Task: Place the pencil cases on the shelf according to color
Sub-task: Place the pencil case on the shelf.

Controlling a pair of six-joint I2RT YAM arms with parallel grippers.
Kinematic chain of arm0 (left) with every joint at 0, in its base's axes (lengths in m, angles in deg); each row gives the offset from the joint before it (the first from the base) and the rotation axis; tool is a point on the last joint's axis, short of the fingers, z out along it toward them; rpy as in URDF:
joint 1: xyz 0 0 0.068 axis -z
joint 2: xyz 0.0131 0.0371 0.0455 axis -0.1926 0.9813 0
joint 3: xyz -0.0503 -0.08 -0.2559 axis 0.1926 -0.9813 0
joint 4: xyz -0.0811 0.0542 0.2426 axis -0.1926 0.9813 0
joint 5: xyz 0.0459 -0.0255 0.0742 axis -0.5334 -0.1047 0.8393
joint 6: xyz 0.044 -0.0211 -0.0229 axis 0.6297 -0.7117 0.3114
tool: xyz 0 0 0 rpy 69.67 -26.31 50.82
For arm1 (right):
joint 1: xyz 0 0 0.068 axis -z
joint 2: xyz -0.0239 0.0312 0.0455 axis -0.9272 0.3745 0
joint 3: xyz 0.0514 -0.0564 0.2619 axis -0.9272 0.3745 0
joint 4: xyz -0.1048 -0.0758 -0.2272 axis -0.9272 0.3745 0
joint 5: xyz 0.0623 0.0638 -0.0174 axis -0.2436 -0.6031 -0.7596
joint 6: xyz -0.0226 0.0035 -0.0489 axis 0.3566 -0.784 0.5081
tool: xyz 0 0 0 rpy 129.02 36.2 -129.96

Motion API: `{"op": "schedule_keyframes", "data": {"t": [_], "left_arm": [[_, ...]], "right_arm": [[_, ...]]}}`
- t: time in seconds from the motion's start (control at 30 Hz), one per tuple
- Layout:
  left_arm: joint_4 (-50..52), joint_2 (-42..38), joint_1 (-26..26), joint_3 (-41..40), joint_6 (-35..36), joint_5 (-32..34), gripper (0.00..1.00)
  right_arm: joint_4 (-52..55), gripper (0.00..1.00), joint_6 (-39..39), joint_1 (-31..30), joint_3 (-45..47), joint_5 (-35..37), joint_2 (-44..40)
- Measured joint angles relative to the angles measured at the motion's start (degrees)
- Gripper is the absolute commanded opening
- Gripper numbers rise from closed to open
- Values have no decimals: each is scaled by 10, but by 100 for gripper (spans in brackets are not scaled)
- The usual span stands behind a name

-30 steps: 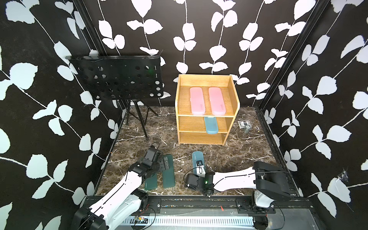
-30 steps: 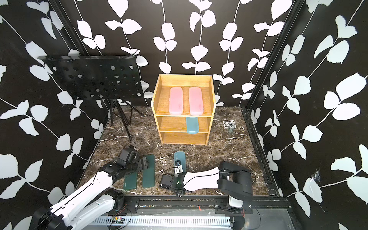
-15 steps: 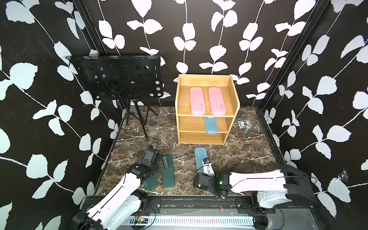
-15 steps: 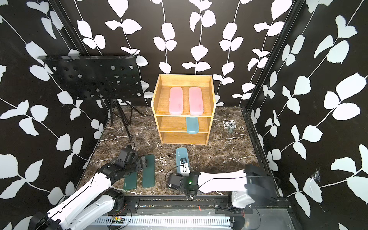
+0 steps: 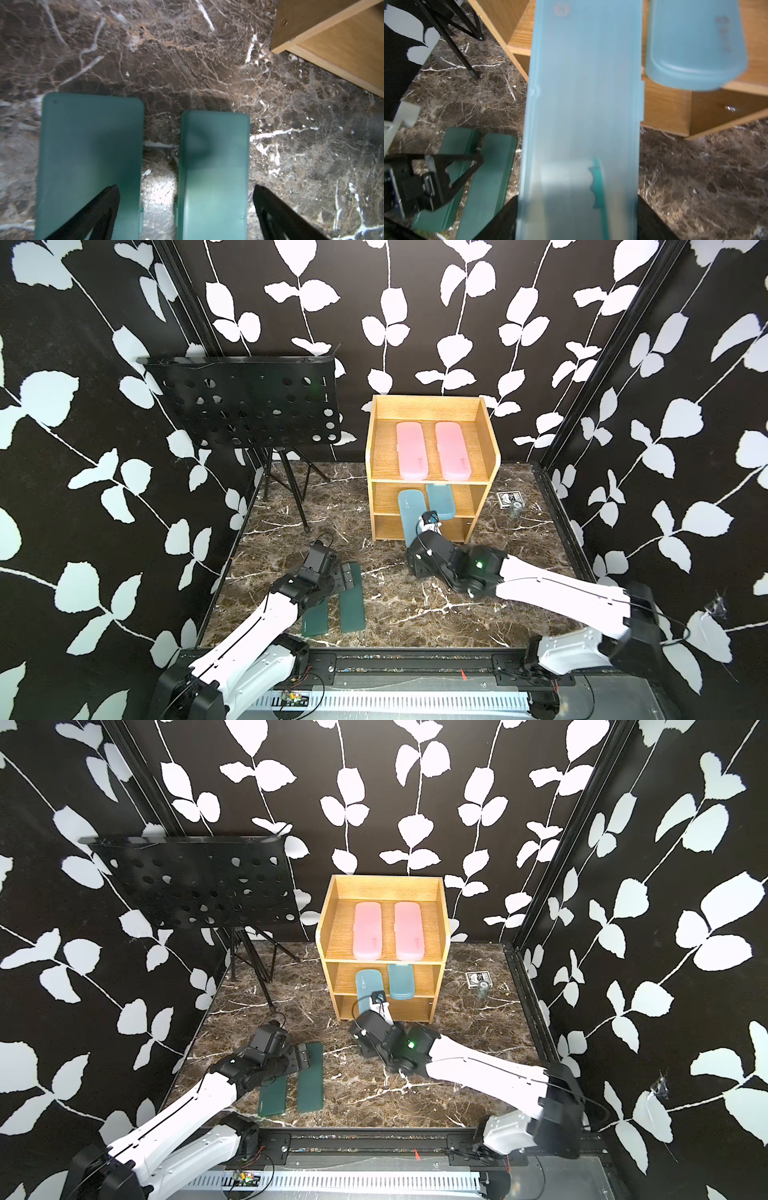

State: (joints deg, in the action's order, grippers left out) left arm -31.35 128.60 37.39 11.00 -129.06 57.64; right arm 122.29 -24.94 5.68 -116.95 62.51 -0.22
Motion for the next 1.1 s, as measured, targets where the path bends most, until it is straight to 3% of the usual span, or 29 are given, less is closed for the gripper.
{"op": "schedule_keyframes", "data": {"t": [0.27,0.53,0.77,1.1], "left_arm": [[-19,12,0,9,0,-21,99],[-24,19,0,9,7,-33,99],[-4,20,0,32,28,-52,99],[3,12,0,35,39,-60,99]], "right_arm": [[-7,60,22,56,-97,-26,120],[-3,63,22,88,-135,-28,149],[17,85,20,93,-163,-29,166],[23,90,18,95,-163,-31,158]]}}
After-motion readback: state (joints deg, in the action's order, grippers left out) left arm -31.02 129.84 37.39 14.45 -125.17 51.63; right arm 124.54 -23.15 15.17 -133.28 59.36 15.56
